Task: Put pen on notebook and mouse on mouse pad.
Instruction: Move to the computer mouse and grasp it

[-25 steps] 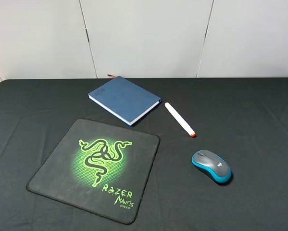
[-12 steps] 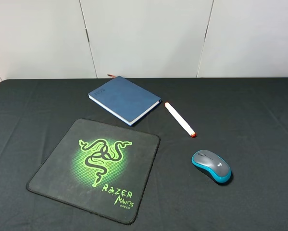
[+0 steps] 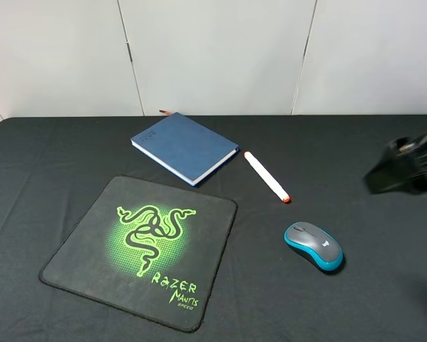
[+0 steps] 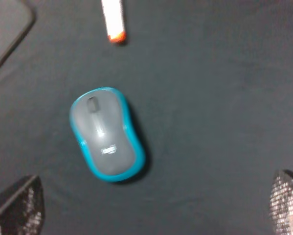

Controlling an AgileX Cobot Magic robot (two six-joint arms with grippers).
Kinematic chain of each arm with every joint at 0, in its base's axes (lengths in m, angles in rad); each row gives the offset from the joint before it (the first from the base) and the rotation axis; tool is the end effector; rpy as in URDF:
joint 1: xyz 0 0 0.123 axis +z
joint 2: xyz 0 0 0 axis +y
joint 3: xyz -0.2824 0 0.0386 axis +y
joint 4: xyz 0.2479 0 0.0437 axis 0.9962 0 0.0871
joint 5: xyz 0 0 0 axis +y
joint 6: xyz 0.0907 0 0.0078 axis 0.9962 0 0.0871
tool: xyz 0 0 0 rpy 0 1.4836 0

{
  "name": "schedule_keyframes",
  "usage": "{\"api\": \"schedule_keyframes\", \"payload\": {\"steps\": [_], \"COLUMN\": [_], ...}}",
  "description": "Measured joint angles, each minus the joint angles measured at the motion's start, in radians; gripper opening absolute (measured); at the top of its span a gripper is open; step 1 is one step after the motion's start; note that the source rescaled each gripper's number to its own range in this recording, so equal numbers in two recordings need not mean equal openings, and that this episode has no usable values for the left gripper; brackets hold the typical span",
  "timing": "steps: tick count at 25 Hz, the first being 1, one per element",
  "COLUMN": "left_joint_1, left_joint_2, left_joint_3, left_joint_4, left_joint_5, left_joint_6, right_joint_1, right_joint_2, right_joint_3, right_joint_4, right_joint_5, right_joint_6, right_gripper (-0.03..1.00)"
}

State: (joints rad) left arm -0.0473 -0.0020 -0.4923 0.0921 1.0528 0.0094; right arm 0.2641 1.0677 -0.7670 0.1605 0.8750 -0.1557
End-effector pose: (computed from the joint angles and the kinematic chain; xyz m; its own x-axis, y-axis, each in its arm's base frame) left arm -0.0038 0.0075 0.2759 -0.4526 0.0764 -0.8885 0.0009 0.9964 0.0852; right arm 0.1802 0.0603 0.2775 -0.8347 -0.2795 -0.4745 -0.3588 0.9297 0.0836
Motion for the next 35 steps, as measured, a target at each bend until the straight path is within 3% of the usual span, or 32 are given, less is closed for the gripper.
{"api": "schedule_keyframes", "payload": {"steps": [10,24,35], "left_joint_1": [0.000,0.000,0.000], "left_joint_2": [0.000,0.000,0.000], "left_joint_3": [0.000,0.000,0.000], "left_joint_4": [0.000,0.000,0.000], "left_joint_5": [0.000,0.000,0.000], "left_joint_6": [0.000,0.000,0.000], "right_joint_1": [0.245,0.250,0.250], "right_joint_2": [0.183,0.509,0.633], "right_joint_3": [0.000,0.000,-0.001], "right_joint_4": [-0.006,-0.066,-0.143], "right_joint_5": [-0.060,-0.171,-0.249], "right_joint_6": [0.036,0.039,0.058], "right_gripper": [1.00,1.00,1.00]}}
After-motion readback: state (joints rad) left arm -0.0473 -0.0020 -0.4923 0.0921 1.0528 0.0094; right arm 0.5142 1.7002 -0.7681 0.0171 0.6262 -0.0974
